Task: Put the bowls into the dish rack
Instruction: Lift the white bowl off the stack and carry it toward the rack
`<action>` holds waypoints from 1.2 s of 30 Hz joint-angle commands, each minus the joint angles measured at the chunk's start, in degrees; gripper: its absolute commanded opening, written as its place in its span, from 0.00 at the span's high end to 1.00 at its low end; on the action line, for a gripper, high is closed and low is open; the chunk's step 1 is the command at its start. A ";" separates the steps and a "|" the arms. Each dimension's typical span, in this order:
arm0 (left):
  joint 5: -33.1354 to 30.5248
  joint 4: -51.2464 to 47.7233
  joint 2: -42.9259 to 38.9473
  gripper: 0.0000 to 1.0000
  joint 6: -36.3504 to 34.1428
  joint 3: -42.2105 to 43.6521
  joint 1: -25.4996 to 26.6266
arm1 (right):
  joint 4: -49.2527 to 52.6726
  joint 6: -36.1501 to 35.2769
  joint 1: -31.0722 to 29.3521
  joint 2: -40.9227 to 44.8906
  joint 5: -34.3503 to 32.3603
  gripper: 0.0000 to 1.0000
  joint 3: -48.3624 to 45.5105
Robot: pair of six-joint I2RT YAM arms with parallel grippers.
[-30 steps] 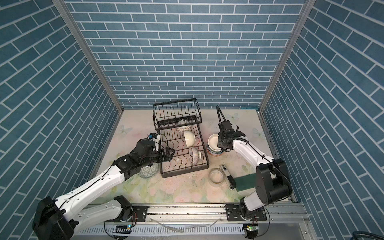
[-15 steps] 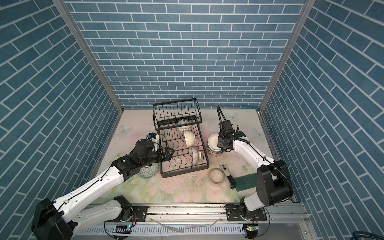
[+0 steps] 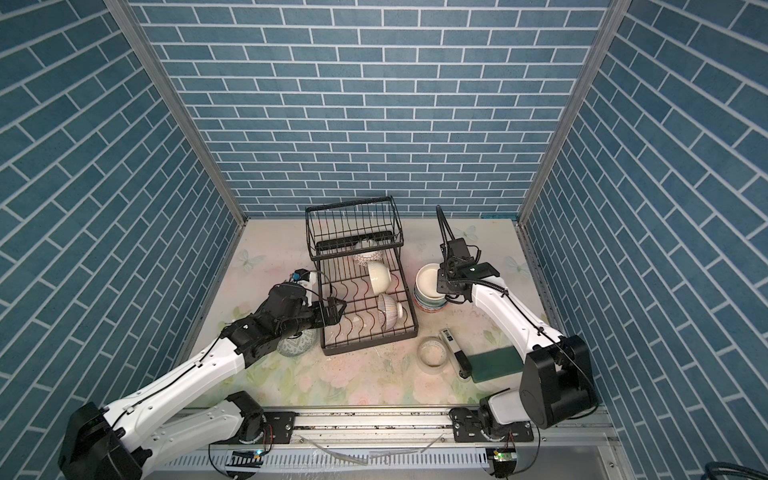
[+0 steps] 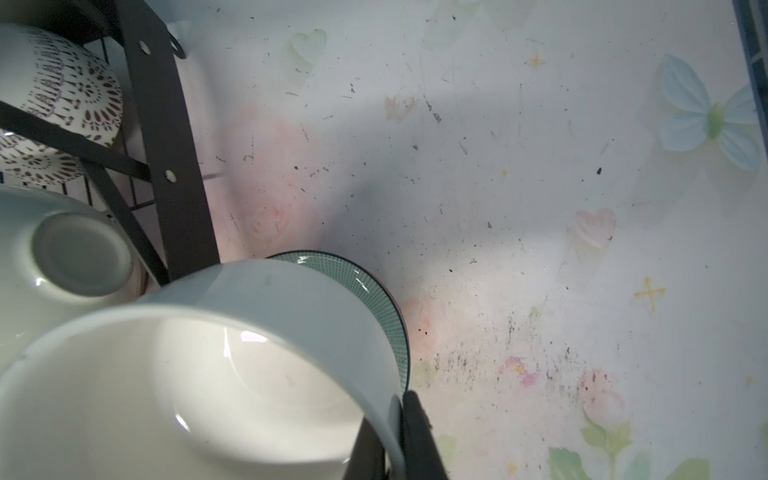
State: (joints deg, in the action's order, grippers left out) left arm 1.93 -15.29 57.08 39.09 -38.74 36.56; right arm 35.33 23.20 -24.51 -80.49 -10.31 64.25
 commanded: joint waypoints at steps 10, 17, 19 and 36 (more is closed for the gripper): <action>-0.80 -0.09 -6.16 0.01 0.58 2.71 -0.66 | 3.08 -3.16 -13.02 -0.73 -7.35 1.00 11.80; 1.30 -1.93 -10.64 0.03 -0.48 0.80 -0.66 | 2.99 -3.25 -20.02 -4.63 -8.23 1.00 16.22; 1.36 -4.10 -11.56 0.04 -0.90 -0.73 -0.65 | 2.90 -3.33 -22.12 -6.05 -9.07 1.00 17.74; -2.35 -15.49 -10.85 0.06 -0.84 -7.82 -0.55 | 2.72 -4.70 -33.41 -21.70 -13.91 1.00 32.42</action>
State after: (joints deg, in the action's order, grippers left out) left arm 1.65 -26.76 45.19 38.92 -45.21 36.14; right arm 39.03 19.00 -56.82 -101.38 -21.93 92.01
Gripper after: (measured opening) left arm 0.938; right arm 0.090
